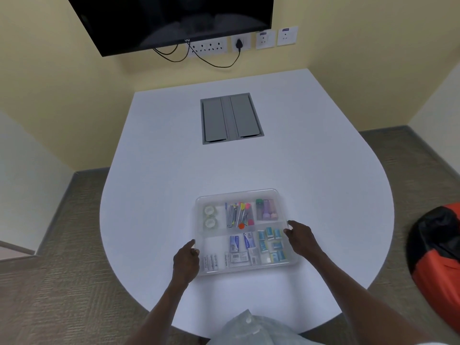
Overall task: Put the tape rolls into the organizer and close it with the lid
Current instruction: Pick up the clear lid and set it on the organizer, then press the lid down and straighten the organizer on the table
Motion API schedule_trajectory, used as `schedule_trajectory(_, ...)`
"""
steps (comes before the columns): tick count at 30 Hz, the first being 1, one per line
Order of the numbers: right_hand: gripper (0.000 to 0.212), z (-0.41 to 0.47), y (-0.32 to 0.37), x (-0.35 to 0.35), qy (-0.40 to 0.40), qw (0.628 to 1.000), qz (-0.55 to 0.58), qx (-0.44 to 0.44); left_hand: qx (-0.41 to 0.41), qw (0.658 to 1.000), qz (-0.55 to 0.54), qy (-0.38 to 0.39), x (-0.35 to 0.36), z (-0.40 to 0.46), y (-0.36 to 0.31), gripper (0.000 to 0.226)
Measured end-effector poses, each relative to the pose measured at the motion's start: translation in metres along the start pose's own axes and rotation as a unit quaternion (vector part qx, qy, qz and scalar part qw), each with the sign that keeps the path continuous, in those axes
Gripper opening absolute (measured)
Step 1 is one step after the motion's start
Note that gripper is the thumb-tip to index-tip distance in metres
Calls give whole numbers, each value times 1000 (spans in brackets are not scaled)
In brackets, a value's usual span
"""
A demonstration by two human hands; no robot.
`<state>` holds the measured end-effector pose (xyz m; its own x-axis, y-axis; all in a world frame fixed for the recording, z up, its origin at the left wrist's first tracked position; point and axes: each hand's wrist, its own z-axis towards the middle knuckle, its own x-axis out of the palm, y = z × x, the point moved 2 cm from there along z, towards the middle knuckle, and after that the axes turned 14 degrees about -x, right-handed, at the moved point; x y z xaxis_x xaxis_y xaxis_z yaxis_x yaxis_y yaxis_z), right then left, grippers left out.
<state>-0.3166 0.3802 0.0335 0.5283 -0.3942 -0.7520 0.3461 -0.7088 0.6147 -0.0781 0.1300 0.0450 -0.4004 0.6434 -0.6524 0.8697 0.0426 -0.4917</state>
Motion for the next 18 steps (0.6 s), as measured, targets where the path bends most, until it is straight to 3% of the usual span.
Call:
schedule_trajectory(6, 46, -4, 3, -6, -13, 999, 38, -7, -24, 999, -16, 21, 2, 4, 11, 33)
schedule_trajectory(9, 57, -10, 2, -7, 50, 997, 58, 18, -24, 999, -16, 38, 2, -7, 7, 40)
schedule_trajectory(11, 72, -18, 1, -5, 102, 993, 62, 18, -29, 997, -9, 65, 3, -11, 7, 52)
schedule_trajectory(14, 101, -23, -5, 4, 147, 988, 38, 20, -24, 996, 32, 73, 7, -11, 8, 103)
schedule_trajectory(18, 114, -29, 7, 1, 173, 984, 26, 34, -30, 995, 66, 67, 12, -3, 13, 104)
